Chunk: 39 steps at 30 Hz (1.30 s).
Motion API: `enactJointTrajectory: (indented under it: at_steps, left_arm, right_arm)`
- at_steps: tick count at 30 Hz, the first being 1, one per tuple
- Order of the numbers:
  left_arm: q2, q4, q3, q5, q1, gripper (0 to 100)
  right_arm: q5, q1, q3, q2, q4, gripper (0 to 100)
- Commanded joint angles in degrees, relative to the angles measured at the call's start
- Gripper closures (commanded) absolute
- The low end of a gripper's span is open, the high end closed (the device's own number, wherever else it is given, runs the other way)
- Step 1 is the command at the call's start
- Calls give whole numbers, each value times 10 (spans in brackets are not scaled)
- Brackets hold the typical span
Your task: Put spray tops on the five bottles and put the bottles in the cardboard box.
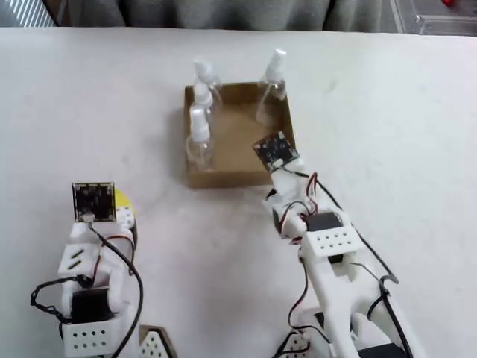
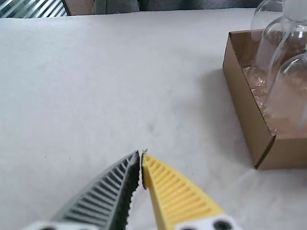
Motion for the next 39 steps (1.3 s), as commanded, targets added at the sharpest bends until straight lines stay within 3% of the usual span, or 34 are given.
enactJointTrajectory:
  at_steps: [1,6,19,32,39]
  left_arm:
    - [-4,-3,-1,-7,-6,978]
    - [-4,-4,-1,-7,-6,978]
    - [-4,-3,-1,-7,-6,978]
    - [-4,-2,-1,-6,-6,978]
    - [-4,6,-1,-6,-6,978]
  right_arm:
    - [54,7,0,-12,50,982]
    - [78,2,0,-54,85,982]
    - [-170,-51,1,-68,-48,982]
    - [-176,-102,2,-52,-52,982]
    - [-176,-87,1,50,-175,982]
